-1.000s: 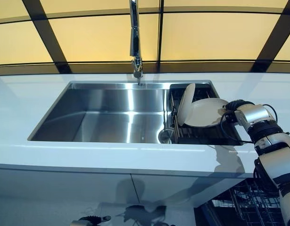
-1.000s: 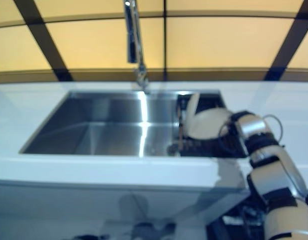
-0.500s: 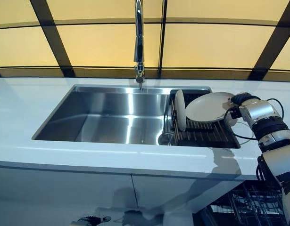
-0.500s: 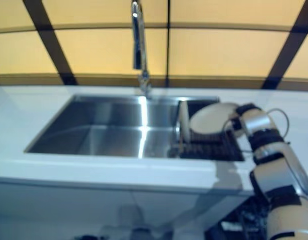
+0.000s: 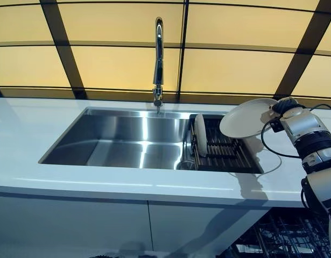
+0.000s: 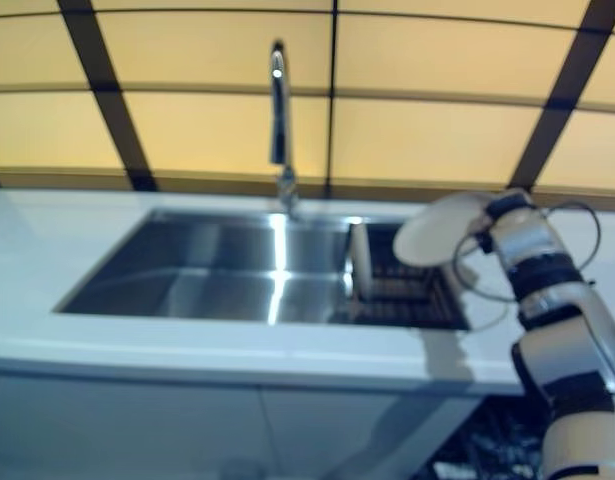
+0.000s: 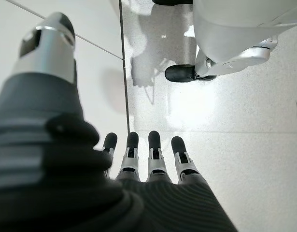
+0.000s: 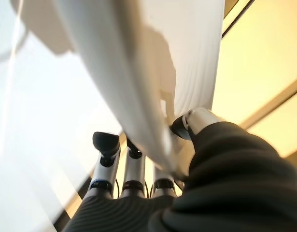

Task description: Take plates into dishwasher

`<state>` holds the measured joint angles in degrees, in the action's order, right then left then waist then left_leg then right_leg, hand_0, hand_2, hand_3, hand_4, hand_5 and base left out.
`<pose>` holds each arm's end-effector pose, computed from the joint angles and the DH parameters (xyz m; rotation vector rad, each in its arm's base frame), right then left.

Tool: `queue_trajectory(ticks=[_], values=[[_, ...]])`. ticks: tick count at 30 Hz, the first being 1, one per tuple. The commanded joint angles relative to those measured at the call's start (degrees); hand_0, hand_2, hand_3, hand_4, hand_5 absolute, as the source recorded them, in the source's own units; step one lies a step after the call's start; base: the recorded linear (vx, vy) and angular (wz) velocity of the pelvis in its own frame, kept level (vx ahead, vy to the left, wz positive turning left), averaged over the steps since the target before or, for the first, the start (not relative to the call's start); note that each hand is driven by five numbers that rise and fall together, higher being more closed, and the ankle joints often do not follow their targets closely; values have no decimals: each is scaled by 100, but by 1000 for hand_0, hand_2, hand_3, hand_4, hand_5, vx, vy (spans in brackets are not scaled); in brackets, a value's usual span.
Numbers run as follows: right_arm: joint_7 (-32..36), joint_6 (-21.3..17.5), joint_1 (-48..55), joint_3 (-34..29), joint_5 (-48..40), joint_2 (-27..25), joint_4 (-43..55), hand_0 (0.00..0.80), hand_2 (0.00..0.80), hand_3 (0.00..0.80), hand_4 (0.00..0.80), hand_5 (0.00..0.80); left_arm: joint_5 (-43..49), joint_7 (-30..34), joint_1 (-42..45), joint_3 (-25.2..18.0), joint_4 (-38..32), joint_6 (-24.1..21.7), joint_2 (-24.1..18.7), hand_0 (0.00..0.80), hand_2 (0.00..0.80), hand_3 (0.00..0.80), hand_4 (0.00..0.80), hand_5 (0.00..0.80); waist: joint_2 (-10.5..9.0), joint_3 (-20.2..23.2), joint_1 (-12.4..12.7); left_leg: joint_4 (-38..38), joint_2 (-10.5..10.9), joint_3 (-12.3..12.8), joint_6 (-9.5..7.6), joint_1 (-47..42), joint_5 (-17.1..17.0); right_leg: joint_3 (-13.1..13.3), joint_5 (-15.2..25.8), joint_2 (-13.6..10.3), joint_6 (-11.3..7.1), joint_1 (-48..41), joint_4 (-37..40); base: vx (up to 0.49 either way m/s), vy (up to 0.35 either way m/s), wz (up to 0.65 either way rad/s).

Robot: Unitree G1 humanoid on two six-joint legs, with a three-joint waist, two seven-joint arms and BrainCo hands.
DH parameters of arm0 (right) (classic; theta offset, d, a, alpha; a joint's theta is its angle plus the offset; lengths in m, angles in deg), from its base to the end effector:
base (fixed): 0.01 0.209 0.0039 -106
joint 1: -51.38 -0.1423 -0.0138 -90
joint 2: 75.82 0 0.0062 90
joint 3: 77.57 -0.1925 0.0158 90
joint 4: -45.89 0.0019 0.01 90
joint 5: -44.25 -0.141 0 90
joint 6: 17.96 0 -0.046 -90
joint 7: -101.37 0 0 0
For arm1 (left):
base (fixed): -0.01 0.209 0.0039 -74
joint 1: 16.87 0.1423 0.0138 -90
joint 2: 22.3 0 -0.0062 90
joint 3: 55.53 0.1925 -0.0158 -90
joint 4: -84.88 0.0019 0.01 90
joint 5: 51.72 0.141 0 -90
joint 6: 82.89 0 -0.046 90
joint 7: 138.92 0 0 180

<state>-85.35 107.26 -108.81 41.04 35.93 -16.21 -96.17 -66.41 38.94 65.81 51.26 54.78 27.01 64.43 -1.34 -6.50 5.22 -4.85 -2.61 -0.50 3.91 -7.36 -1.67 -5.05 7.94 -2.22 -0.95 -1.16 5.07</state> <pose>0.3541 -0.2850 0.2527 -0.7451 0.3228 -0.5292 0.1337 0.2375 -0.1030 0.2612 1.2863 0.1055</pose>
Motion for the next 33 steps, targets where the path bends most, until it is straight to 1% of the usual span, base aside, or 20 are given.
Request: queue_trajectory(ticks=[1,5,9,12,15,19,20,21,23,27,33], values=[[4,-324,-1067,747,733,-560,19,800,800,800,800,800,272,40,-134,279,309,-203,-284,0,0,0,0,0,-224,258,-48,-15,99,92,-93,132,113,242,-468,-213,-479,-412,-7,-8,17,-6],[216,-483,-1290,1083,1456,-777,60,800,800,800,800,800,346,58,-56,278,342,-324,-305,0,0,0,0,0,-276,331,-70,-15,96,145,-107,98,142,283,-469,-205,-494,-417,-7,-5,20,-5],[232,-722,-1443,1370,1946,-1004,79,800,800,800,800,800,387,91,3,304,311,-387,-356,0,0,0,0,0,-313,381,-86,-15,109,169,-125,84,165,318,-456,-207,-518,-407,-7,-1,5,-1],[176,-843,-1405,1460,2246,-1223,286,800,800,800,800,800,447,119,72,273,287,-467,-397,0,0,0,0,0,-328,400,-123,-15,118,194,-144,80,186,357,-439,-212,-539,-385,-7,-7,6,-1],[163,-884,-1377,1532,2434,-1364,429,800,800,800,800,800,482,154,121,259,295,-533,-433,0,0,0,0,0,-340,414,-153,-15,123,216,-151,75,194,382,-423,-217,-556,-367,-7,-13,17,-11],[194,-1075,-1204,1578,2929,-1673,816,800,800,800,800,800,504,165,200,226,257,-622,-463,0,0,0,0,0,-355,427,-245,-15,139,265,-175,64,216,473,-387,-214,-590,-323,-7,-14,31,-11],[197,-1074,-1195,1569,2933,-1675,821,800,800,800,800,800,504,165,200,228,257,-623,-465,0,0,0,0,0,-358,428,-243,-15,139,266,-175,64,216,474,-387,-214,-590,-322,-7,-10,34,-6],[241,-1191,-990,1463,3043,-1885,1039,800,800,800,800,800,545,189,253,178,246,-688,-480,0,0,0,0,0,-367,424,-304,-15,147,292,-194,54,237,530,-376,-211,-608,-305,-7,-5,26,-10],[228,-1280,-858,1387,3121,-1993,1140,800,800,800,800,800,564,200,274,152,237,-708,-491,0,0,0,0,0,-376,422,-342,-15,141,324,-199,43,245,559,-363,-212,-620,-296,-7,-2,25,-13],[272,-1517,-352,1056,3261,-2391,1447,800,800,800,800,800,611,228,342,30,184,-784,-528,0,0,0,0,0,-391,398,-450,-15,134,403,-224,38,273,639,-336,-204,-641,-255,-7,-9,13,-11],[246,-1752,264,656,3412,-2739,1687,800,800,800,800,800,655,248,387,-36,205,-905,-563,0,0,0,0,0,-406,357,-579,-15,133,474,-241,42,292,724,-302,-188,-660,-202,-7,-17,4,-11]])
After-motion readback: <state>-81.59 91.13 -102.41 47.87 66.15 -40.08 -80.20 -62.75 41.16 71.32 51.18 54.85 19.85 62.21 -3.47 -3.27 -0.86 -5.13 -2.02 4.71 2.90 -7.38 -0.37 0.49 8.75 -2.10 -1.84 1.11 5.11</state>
